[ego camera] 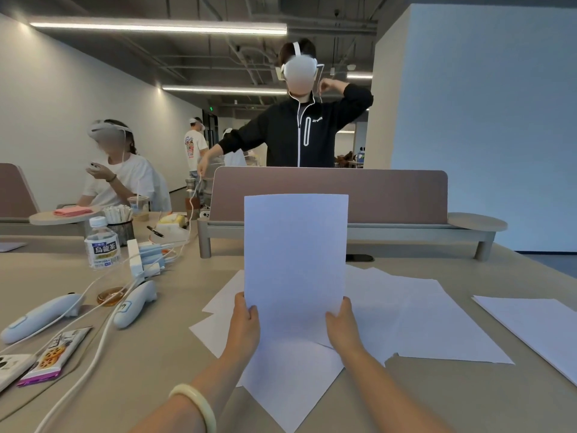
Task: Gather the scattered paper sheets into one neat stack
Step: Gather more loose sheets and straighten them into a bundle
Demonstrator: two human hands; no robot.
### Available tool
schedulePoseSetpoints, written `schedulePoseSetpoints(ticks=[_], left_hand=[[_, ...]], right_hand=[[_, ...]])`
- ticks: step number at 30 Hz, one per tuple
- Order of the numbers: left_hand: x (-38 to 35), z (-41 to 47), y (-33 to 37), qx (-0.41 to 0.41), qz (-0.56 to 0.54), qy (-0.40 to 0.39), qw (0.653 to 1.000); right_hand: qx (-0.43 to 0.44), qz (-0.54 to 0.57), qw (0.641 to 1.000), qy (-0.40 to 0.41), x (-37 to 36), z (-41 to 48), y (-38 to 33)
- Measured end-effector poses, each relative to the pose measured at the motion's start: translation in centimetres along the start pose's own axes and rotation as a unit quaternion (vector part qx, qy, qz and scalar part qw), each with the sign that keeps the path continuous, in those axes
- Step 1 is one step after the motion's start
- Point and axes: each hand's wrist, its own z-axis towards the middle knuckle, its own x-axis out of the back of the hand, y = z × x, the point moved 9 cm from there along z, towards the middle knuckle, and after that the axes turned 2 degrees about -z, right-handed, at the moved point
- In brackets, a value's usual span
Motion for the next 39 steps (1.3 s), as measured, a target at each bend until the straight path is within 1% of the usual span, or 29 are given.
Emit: schedulePoseSetpoints(ticks=[6, 12, 16, 20, 22, 25, 30, 35, 39], left_hand=[[-0.1, 0.0, -1.6, 0.047, 0.053, -0.003, 0.998], [-0.5, -0.1, -0.4, 0.031, 0.067, -0.003, 0.997], [-2.3, -0.7, 1.4, 0.022, 0.057, -0.02, 0.998], [-5.6, -0.7, 2.2, 0.022, 0.077, -0.032, 0.996], [-8.1, -0.8, 3.0, 0.014, 0.076, -0.055, 0.995], [-13.1, -2.2, 4.8, -0.003, 0.067, -0.122, 0.99], [-22.8, -4.4, 5.4, 0.018, 0.062, -0.213, 0.975], [-32.8, -8.6, 7.5, 0.026, 0.029, -0.286, 0.958], [-39.5, -11.4, 9.4, -0.014, 0.046, -0.323, 0.945]], right_hand=[[-0.001, -0.031, 0.999, -0.006, 0.2, 0.2, 0.7], [0.02, -0.037, 0.999, 0.005, 1.5, 0.5, -0.3], [0.031, -0.048, 0.998, 0.018, 4.1, 1.0, -0.5], [0.046, -0.07, 0.995, 0.057, 8.6, 1.5, -0.3], [0.053, -0.08, 0.992, 0.083, 11.6, 1.5, 0.0], [0.044, -0.097, 0.988, 0.115, 16.5, 1.6, 1.5], [0.004, -0.128, 0.975, 0.18, 26.4, 0.6, 4.6], [-0.052, -0.198, 0.944, 0.259, 37.2, -1.1, 8.3], [-0.097, -0.277, 0.91, 0.294, 44.4, -1.9, 10.5]])
